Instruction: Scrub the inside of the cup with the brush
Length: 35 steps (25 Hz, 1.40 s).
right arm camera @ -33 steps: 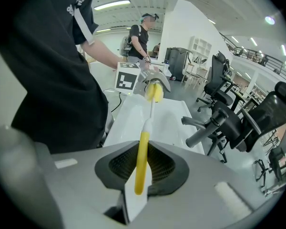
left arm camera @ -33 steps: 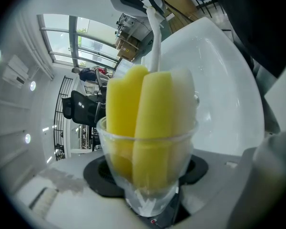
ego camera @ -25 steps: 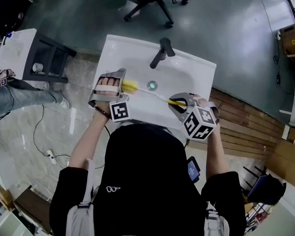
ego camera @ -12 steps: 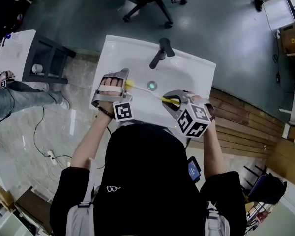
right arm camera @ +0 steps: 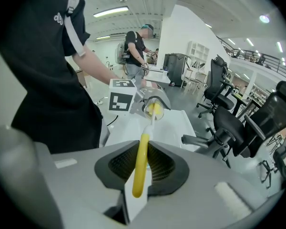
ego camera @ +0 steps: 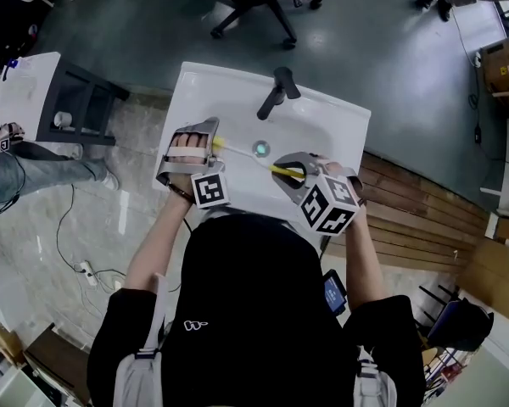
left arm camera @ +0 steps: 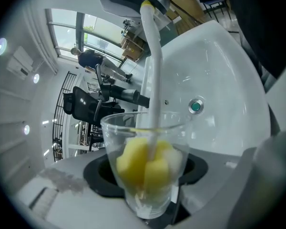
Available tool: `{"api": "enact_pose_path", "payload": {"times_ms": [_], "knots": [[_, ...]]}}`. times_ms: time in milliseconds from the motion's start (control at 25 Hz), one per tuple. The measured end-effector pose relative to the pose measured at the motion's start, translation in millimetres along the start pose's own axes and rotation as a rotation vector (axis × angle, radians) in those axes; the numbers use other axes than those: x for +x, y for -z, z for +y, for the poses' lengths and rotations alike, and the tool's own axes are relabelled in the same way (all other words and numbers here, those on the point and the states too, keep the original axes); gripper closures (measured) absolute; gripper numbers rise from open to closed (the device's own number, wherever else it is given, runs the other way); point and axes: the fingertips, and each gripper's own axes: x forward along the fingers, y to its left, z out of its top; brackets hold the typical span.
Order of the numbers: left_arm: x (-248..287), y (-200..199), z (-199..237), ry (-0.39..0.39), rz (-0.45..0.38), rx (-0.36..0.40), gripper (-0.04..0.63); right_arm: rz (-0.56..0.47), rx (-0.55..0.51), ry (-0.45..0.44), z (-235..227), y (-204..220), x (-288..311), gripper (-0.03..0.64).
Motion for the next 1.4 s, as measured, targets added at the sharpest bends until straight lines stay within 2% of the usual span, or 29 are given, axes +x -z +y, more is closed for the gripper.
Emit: {"api": "enact_pose_path", "payload": {"times_ms": [160, 440, 880, 1400], "knots": [[-1.0, 1.6, -2.2, 0.004, -0.017, -0.058, 0.319, -0.003, -0.001, 0.010, 0.6, -4.1, -2.3, 0.563], [-0.7, 0.3, -1.7, -0.028, -0.048, -0.077, 0.319, -0.020, 0.006, 0.013, 2.0, -5.6, -6.6, 0.563], [-3.3, 6.3, -3.4, -0.025, -0.058, -0.101, 0.319, -0.026, 0.007, 0.011, 7.0, -2.8, -18.0, 0.563], [-0.7, 35.3, -2.0, -0.015, -0.018, -0.140, 0.319, -0.036, 0.053, 0.029, 12.4, 19.0, -42.8, 0.563]]}}
